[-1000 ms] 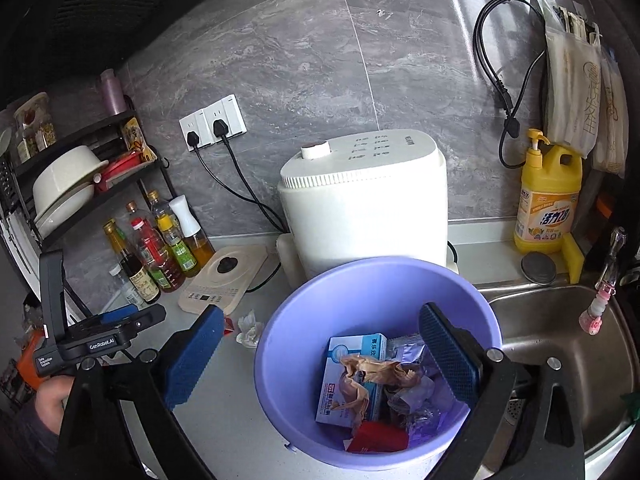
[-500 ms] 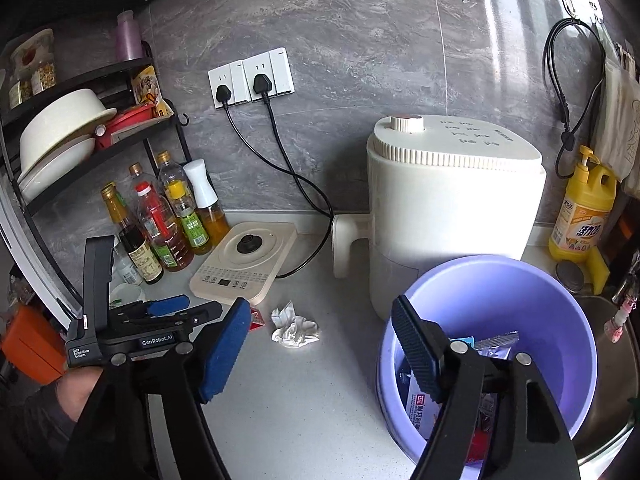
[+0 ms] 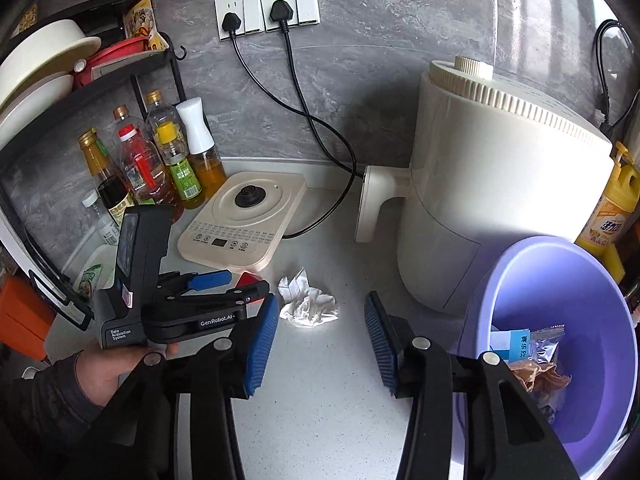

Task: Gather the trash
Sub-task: 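Grasp the red triangular wrapper with the left tool while the right tool grasps the white tissue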

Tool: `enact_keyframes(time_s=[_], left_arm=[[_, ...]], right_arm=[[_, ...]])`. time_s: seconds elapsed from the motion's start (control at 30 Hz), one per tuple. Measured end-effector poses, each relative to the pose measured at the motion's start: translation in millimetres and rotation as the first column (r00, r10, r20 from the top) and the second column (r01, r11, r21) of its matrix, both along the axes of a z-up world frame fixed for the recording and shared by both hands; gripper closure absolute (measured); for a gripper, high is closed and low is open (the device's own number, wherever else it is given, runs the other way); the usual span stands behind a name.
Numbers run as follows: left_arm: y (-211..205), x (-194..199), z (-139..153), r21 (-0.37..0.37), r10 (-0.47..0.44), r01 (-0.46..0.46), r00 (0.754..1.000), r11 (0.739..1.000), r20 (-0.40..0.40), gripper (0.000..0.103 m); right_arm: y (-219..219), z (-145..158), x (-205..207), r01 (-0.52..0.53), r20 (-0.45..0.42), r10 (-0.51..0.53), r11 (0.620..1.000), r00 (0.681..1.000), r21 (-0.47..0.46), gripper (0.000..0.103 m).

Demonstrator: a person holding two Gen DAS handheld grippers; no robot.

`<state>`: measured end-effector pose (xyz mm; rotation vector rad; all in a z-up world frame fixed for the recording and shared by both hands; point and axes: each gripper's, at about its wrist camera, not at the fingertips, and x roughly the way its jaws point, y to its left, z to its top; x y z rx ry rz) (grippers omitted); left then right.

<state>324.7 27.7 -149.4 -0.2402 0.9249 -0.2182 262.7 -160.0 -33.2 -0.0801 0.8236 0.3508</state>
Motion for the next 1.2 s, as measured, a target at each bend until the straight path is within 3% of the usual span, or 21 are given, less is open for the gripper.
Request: enact_keyframes(time_s=[0.1, 0.2, 0.4, 0.43, 0.47, 0.8, 0.9, 1.0, 1.03, 1.07, 1.1, 1.2], left_arm=[[1.8, 9.2, -12.2, -0.003, 0.010, -0.010, 1.000, 1.000, -0.025, 0.047], [6.4, 15.4, -19.0, -0.032, 0.024, -0.025, 0.999, 0.999, -0.048, 0.067], [19.5, -0.5, -9.9, -0.062, 0.039, -0.039, 0.999, 0.997, 0.003, 0.071], [22.6, -3.7, -8.3, -0.066, 0.042, -0.041, 0.999, 0.997, 0.004, 0.095], [25.0, -6.9, -7.6, -0.063, 0.046, -0.047, 0.999, 0.997, -0.006, 0.099], [55.6, -50.1, 9.0, -0.067, 0.154, -0.152, 0.988, 0.986, 0.032, 0.101], [67.1, -59.1, 11.1, -0.079, 0.216, -0.213, 0.976, 0.974, 0.027, 0.098], [71.9, -57.0, 6.8, -0.097, 0.219, -0.217, 0.976, 0.971, 0.003, 0.073], [71.3, -56.7, 6.7, -0.088, 0.221, -0.220, 0.975, 0.972, 0.008, 0.061], [70.1, -55.6, 6.9, -0.079, 0.219, -0.217, 0.976, 0.973, 0.014, 0.057], [68.4, -52.9, 6.4, -0.072, 0.210, -0.209, 0.978, 0.975, 0.014, 0.057], [60.7, -40.6, -0.7, -0.051, 0.184, -0.184, 0.983, 0.982, -0.010, 0.057]], right_arm=[[5.7, -9.8, 8.3, -0.005, -0.023, 0.004, 1.000, 1.000, -0.022, 0.059], [10.1, -21.0, 17.3, -0.015, -0.052, 0.013, 0.999, 0.999, -0.037, 0.059], [24.3, -48.2, 41.2, -0.070, -0.119, 0.065, 0.997, 0.991, -0.042, 0.059], [27.1, -53.4, 45.5, -0.078, -0.133, 0.072, 0.996, 0.988, -0.039, 0.059], [29.3, -58.1, 49.3, -0.085, -0.147, 0.080, 0.996, 0.986, -0.034, 0.059], [54.3, -89.4, 65.2, -0.154, -0.213, 0.142, 0.987, 0.967, -0.040, 0.059], [59.9, -102.0, 71.5, -0.162, -0.234, 0.145, 0.985, 0.962, -0.055, 0.054], [62.0, -117.1, 79.3, -0.159, -0.263, 0.138, 0.985, 0.955, -0.061, 0.056], [61.8, -120.6, 80.9, -0.157, -0.270, 0.135, 0.986, 0.953, -0.063, 0.060], [60.8, -123.1, 81.8, -0.155, -0.274, 0.133, 0.986, 0.952, -0.062, 0.068], [59.0, -125.1, 82.0, -0.156, -0.281, 0.133, 0.986, 0.951, -0.061, 0.089], [54.3, -123.6, 77.9, -0.156, -0.270, 0.134, 0.986, 0.953, -0.062, 0.097]])
